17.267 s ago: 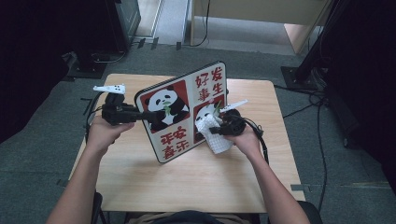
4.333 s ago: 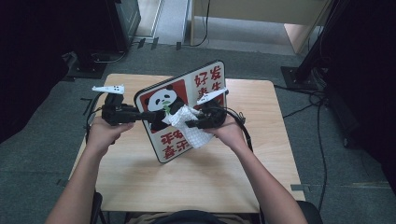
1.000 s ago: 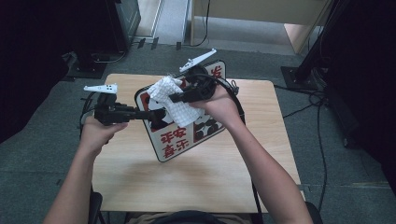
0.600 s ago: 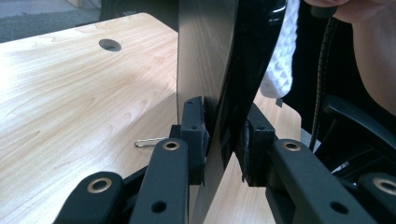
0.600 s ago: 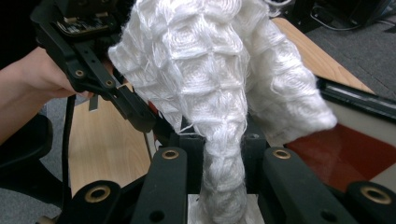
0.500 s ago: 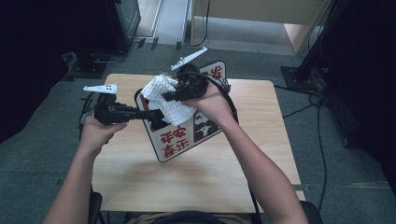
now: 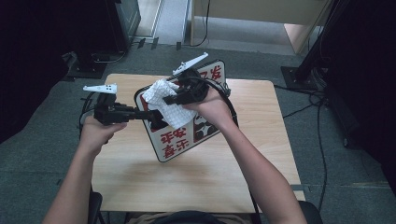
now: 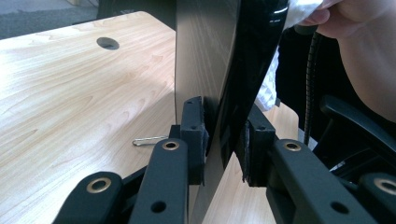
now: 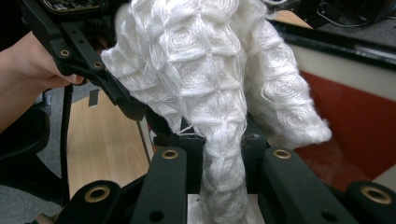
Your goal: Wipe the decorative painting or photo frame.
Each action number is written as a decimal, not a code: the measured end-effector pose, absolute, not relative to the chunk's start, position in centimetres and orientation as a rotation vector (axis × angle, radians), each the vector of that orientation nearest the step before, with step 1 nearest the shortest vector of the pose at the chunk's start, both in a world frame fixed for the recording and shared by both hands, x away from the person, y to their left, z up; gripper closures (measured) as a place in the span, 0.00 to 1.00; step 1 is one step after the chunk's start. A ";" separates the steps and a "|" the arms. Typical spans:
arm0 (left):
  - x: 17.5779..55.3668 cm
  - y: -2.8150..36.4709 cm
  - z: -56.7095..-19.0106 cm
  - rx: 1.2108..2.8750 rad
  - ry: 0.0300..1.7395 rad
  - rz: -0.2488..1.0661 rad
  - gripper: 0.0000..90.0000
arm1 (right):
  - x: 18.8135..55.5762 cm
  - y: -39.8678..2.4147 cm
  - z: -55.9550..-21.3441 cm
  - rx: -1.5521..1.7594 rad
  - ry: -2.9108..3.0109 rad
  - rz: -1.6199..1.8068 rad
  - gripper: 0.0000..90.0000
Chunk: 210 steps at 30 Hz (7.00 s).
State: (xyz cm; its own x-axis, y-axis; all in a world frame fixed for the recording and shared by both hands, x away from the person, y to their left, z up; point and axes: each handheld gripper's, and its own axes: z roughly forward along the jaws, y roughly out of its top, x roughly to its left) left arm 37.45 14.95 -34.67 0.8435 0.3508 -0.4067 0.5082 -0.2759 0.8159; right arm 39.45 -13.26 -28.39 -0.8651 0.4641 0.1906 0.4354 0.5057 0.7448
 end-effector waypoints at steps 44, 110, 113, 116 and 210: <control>37.4 14.8 -34.7 1.894 0.634 -0.182 0.83 | 38.4 -14.3 -33.8 0.845 2.752 1.296 0.86; 37.5 15.0 -34.9 1.882 0.641 -0.197 0.82 | 35.8 -15.0 -44.2 0.860 2.856 1.254 0.86; 37.5 15.0 -34.9 1.880 0.643 -0.198 0.82 | 35.7 -15.0 -44.6 0.864 2.860 1.254 0.86; 37.5 15.0 -34.9 1.878 0.647 -0.200 0.82 | 35.6 -14.9 -45.1 0.872 2.872 1.247 0.86; 39.1 17.9 -35.6 1.852 0.721 -0.171 0.88 | 39.1 -11.2 -26.1 0.716 2.718 1.384 0.87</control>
